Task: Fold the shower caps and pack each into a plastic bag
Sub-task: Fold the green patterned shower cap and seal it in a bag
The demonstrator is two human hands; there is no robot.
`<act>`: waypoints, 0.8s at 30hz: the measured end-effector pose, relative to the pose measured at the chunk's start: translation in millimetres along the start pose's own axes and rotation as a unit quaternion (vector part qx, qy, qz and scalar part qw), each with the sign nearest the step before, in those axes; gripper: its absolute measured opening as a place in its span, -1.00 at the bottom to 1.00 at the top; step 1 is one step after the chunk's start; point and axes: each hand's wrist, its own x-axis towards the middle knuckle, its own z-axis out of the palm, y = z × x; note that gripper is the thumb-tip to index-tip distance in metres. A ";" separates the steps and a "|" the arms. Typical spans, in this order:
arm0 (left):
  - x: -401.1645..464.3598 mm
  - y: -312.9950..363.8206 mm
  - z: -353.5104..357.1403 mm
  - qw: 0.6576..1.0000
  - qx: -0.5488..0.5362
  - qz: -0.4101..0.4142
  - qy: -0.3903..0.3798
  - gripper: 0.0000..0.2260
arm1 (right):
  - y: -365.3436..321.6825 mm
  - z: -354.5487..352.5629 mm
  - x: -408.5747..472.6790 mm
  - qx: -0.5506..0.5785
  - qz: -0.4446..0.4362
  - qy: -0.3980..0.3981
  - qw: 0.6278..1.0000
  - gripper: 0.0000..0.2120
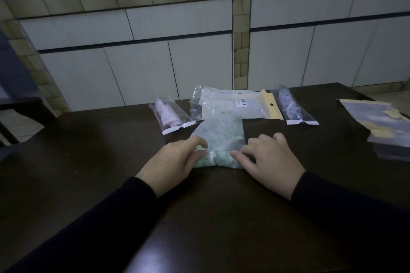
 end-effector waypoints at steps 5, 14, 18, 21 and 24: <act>-1.4 2.3 5.4 0.987 0.124 0.067 0.072 -0.80 | 4.7 2.6 1.4 0.084 0.005 0.018 0.996 -0.74; -3.4 1.3 8.3 0.989 0.104 0.100 0.013 -0.71 | -3.0 4.9 0.5 0.086 -0.144 0.033 0.985 -0.76; 1.8 -9.0 6.7 0.996 0.061 0.056 -0.042 -0.68 | -6.7 3.3 -1.8 0.082 -0.103 -0.008 0.991 -0.63; 5.0 -17.0 5.2 0.997 0.023 0.036 -0.063 -0.62 | -7.8 1.2 0.1 0.044 -0.087 -0.044 0.994 -0.53; 6.1 -15.9 4.0 0.997 0.032 0.051 -0.058 -0.62 | -10.0 -3.8 4.0 0.054 -0.066 -0.045 0.995 -0.55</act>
